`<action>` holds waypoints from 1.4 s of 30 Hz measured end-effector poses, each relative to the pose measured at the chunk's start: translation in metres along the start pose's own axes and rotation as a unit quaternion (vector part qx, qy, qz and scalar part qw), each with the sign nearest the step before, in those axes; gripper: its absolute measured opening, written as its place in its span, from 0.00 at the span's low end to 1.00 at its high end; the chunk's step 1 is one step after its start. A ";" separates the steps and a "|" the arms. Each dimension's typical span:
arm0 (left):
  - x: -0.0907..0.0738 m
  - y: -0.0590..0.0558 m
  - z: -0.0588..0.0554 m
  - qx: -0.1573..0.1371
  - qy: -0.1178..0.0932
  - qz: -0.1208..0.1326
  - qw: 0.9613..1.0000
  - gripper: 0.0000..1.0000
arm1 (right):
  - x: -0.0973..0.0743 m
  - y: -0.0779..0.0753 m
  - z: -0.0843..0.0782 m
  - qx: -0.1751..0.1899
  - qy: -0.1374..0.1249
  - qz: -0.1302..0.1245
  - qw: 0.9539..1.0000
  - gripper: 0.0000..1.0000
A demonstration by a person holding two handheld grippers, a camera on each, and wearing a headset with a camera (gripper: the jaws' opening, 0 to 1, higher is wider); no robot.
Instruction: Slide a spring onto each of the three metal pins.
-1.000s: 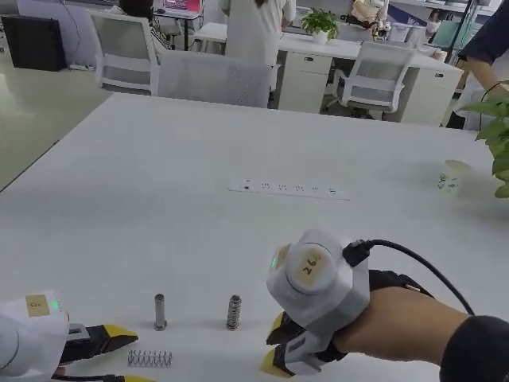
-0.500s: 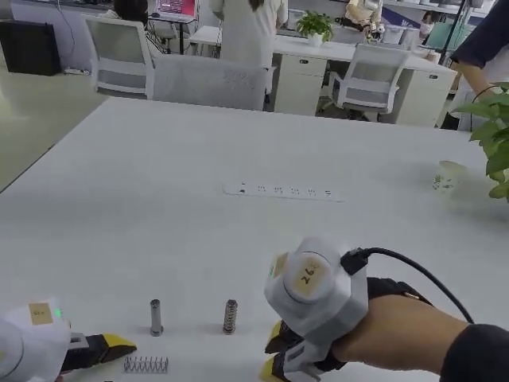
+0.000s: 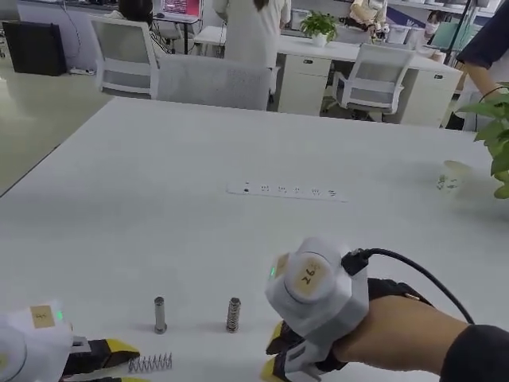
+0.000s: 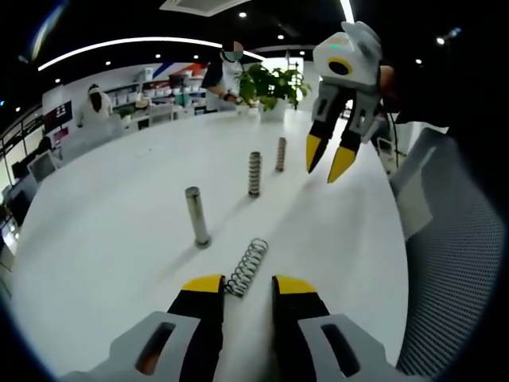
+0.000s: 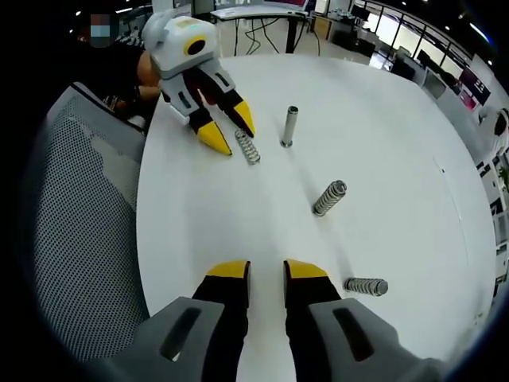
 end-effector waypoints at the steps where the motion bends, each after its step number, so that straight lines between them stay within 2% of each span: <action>1: 0.000 0.000 0.000 0.000 0.000 0.001 1.000 0.15 | 0.000 0.000 0.000 0.000 0.000 0.000 1.000 0.14; 17: -0.001 -0.006 -0.001 0.008 0.004 0.004 1.000 0.03 | 0.001 0.002 0.001 0.001 -0.004 0.003 1.000 0.14; 26: -0.001 -0.005 -0.002 0.011 0.005 0.008 1.000 0.03 | 0.000 0.002 0.003 0.000 -0.008 0.003 1.000 0.14; 31: -0.001 -0.007 -0.001 0.012 0.005 0.002 1.000 0.02 | -0.001 0.001 0.004 0.002 -0.012 0.003 1.000 0.14; 35: 0.000 -0.013 0.003 0.018 0.004 -0.007 1.000 0.02 | -0.003 0.002 0.006 0.001 -0.015 0.003 1.000 0.14; 42: 0.002 -0.023 0.017 0.037 -0.003 -0.025 0.999 0.02 | -0.006 0.004 0.012 -0.001 -0.023 0.007 1.000 0.14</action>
Point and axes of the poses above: the centre of the closed fingertips' face, and the gripper's own axes: x roughly forward along the fingers, y roughly to its left, z roughly out of its top, the point moved 7 cm from there along -x, roughly backward along the fingers, and after that the axes turned 11 degrees about -z, right-handed, at the moved point
